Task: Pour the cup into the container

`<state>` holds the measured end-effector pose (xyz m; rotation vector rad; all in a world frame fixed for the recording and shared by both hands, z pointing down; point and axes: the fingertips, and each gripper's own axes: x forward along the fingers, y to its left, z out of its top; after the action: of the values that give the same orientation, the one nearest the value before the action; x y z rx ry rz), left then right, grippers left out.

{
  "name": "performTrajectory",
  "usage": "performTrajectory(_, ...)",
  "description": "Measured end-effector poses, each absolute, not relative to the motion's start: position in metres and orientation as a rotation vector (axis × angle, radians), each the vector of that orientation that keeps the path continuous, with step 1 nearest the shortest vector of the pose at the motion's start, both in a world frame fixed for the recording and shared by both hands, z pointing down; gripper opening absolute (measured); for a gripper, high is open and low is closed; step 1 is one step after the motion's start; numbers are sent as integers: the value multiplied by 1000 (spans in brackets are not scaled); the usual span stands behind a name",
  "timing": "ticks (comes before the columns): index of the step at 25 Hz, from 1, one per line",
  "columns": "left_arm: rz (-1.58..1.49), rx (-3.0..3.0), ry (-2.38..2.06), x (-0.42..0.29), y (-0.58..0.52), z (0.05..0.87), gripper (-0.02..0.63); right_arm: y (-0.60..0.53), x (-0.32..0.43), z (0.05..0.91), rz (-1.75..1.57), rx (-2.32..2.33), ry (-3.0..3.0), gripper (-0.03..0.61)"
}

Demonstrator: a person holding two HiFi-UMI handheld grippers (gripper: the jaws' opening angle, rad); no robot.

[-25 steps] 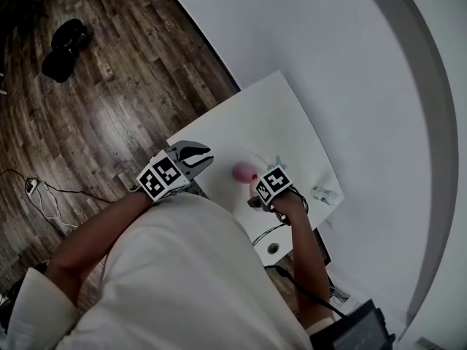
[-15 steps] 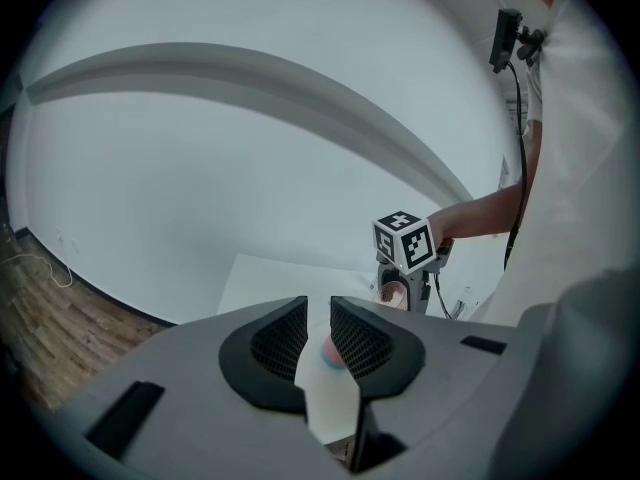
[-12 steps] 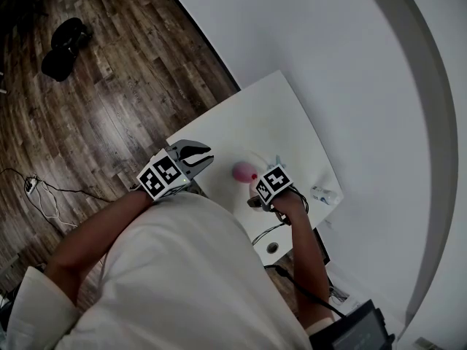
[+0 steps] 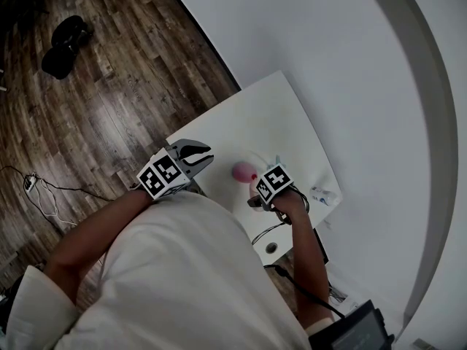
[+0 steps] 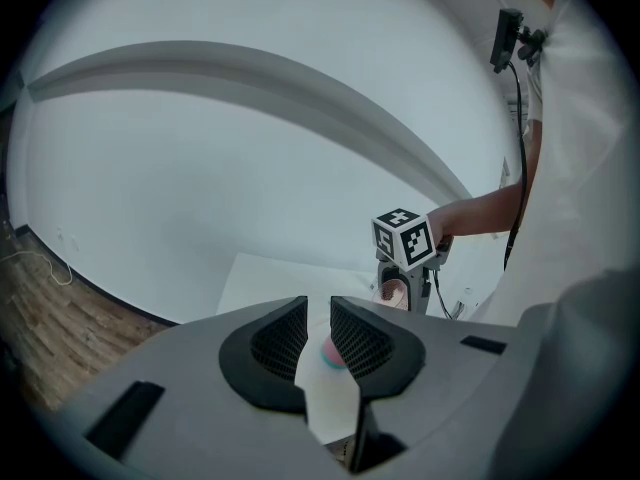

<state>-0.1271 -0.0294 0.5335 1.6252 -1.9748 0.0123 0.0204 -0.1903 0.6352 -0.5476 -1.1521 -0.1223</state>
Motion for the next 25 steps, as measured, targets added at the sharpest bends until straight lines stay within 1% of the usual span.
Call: performTrajectory(25, 21, 1639, -1962, -123, -33, 540, 64, -190, 24, 633, -121, -559, -1126, 374)
